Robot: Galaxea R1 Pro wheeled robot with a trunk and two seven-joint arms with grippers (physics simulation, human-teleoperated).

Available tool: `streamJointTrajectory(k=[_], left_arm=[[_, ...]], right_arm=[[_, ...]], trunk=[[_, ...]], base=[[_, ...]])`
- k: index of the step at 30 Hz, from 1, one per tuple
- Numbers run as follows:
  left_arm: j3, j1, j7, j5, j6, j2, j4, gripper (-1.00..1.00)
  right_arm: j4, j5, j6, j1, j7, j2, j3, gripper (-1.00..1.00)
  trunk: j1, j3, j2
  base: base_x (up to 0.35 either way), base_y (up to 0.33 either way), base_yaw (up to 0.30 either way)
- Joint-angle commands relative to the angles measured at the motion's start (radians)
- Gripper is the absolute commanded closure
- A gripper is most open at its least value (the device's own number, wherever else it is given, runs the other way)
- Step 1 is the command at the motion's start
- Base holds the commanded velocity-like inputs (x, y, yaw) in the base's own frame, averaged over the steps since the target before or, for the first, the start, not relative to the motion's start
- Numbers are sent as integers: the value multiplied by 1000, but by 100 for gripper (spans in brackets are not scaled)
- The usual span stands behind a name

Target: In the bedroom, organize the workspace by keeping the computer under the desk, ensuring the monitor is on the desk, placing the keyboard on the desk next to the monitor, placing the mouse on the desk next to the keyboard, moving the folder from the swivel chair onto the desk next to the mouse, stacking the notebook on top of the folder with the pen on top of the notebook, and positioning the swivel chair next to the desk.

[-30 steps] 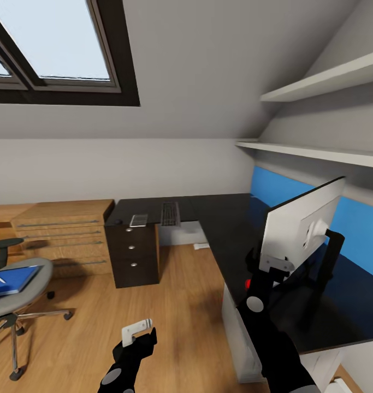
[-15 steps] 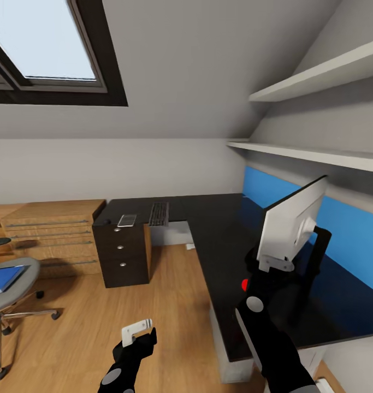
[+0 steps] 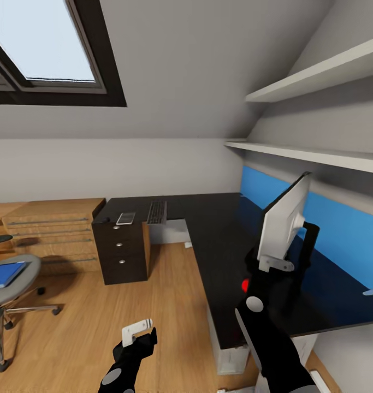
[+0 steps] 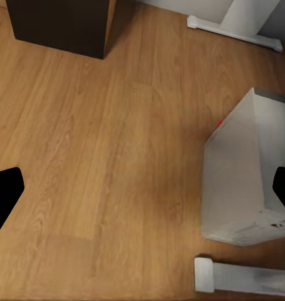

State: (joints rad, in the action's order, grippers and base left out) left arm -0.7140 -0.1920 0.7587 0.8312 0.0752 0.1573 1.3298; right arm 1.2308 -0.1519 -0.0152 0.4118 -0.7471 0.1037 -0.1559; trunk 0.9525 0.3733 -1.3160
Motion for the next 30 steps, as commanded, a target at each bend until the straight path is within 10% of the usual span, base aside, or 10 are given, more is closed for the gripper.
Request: streamJointTrajectory(k=[1,30], left_arm=[[-2,-1,7,2,5,1,2,-100],[-2,-1,10,1,5,1,4,-100]], right_arm=[[-1,-5,-2,1,-5,0,-1,-100],[1,-5,-2,1,-5,1,-4,-100]], trunk=[[0,1,-1],[0,1,-1]], base=[[-242,-1,0],[-69,-207,0]])
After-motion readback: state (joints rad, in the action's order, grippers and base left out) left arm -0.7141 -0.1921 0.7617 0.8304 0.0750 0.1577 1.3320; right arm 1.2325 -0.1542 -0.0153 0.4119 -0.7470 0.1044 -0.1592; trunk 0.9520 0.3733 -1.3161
